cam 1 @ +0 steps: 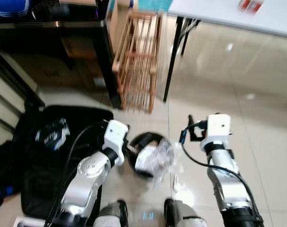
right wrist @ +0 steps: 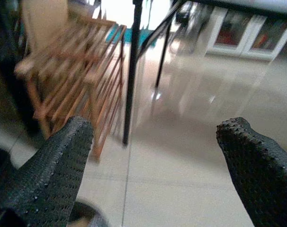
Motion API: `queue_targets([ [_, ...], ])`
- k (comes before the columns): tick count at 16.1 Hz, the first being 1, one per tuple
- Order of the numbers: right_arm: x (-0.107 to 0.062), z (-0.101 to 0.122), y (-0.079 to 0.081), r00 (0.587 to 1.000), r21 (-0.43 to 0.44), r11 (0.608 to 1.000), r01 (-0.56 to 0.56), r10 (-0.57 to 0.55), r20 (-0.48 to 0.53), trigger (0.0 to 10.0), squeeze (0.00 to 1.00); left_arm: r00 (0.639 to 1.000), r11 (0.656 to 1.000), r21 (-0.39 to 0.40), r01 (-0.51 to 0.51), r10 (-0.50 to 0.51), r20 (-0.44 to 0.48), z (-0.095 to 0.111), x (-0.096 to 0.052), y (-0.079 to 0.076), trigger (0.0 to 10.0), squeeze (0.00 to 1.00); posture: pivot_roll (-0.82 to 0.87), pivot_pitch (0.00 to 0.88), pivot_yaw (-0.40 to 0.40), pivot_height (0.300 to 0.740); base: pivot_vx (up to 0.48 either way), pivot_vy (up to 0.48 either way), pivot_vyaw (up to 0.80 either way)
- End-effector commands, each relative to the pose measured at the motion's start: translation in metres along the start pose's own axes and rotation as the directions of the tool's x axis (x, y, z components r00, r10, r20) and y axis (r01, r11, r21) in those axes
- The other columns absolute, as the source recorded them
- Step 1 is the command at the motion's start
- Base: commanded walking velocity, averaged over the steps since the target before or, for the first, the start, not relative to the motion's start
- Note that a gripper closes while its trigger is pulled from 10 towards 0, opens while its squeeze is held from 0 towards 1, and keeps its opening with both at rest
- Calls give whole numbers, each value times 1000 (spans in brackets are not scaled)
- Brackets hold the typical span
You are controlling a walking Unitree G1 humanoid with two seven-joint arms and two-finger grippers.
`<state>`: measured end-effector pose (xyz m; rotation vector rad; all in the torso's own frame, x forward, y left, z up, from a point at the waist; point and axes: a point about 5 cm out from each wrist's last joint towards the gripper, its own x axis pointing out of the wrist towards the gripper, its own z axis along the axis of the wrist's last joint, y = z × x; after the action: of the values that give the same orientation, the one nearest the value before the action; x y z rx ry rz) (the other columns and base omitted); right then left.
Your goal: Picking trash to rubbish bin
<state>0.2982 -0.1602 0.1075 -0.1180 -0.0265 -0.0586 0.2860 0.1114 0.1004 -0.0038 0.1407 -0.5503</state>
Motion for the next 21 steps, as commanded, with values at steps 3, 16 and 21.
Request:
queue_targets([
  [3,-10,-1,-7,997,17,998,56,-55,-45,10000,0,998,999,-32,-29,30,56,12,6,-4,10000,0,-12,95,12,740,0,0,0],
  [16,-5,22,-12,997,15,997,81,-81,-14,10000,0,988,999,-17,39,-36,149,24,31,-17,10000,0,-53,46,9,740,0,-273,0],
  [21,-9,23,-15,996,7,996,91,-91,-23,10000,0,987,998,-23,56,-52,150,23,34,-22,10000,0,-69,53,7,740,0,-478,0],
])
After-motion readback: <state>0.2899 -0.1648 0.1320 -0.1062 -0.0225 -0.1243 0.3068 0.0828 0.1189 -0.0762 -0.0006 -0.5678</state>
